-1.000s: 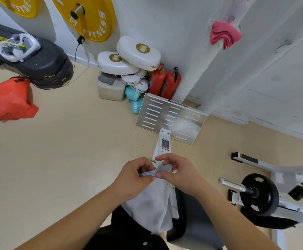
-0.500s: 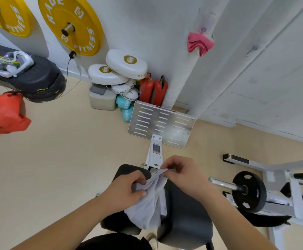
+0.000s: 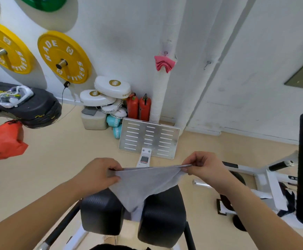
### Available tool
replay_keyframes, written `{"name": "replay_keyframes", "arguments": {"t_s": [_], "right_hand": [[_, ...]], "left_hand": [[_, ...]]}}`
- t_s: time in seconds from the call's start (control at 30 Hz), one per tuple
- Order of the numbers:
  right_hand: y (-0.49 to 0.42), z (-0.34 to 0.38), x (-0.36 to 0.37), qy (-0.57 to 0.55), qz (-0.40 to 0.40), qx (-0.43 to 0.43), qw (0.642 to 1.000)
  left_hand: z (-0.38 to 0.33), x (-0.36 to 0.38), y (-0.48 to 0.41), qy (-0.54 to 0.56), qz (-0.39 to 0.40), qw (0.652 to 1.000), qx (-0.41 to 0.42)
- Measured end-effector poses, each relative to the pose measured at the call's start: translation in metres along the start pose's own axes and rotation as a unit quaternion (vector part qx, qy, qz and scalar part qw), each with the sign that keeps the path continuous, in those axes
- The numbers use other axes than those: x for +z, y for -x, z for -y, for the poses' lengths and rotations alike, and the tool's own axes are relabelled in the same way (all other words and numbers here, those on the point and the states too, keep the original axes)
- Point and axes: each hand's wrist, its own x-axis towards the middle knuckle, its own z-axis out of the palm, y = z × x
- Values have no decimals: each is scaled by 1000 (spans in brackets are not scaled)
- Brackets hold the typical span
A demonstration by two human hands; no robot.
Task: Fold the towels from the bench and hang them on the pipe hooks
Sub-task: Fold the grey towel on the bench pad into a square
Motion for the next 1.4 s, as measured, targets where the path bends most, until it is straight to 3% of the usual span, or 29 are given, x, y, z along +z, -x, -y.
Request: {"name": "replay_keyframes", "arguments": {"t_s": [0.17,0.33,0.63,0.8,0.9,1.13,1.27,1.4], "right_hand": [[18,4,-22,54,-42,-58,996],[29,6,-28,104,-63,-116,986],[41,8,-28,-40,26,-106,993],[45,8,-24,11,36,-116,992],[45,6,-14,37,23,-108,993],[37,-12,7,-131,58,-59,988],[23,-14,23,-139,-6,-41,989],[-2,4,32,-112,-57,-39,991]], "left_hand": [[-42,-38,4,-142,-75,984,76],[-67,-64,17,-184,-105,968,132],[-66,-73,46,-119,-171,963,169],[-69,-83,51,-74,-215,961,155],[-71,-86,55,-71,-198,967,145],[-54,-92,53,-48,-160,982,85],[-42,-102,34,-56,-136,986,75],[-22,-119,10,-106,-63,990,61]]}}
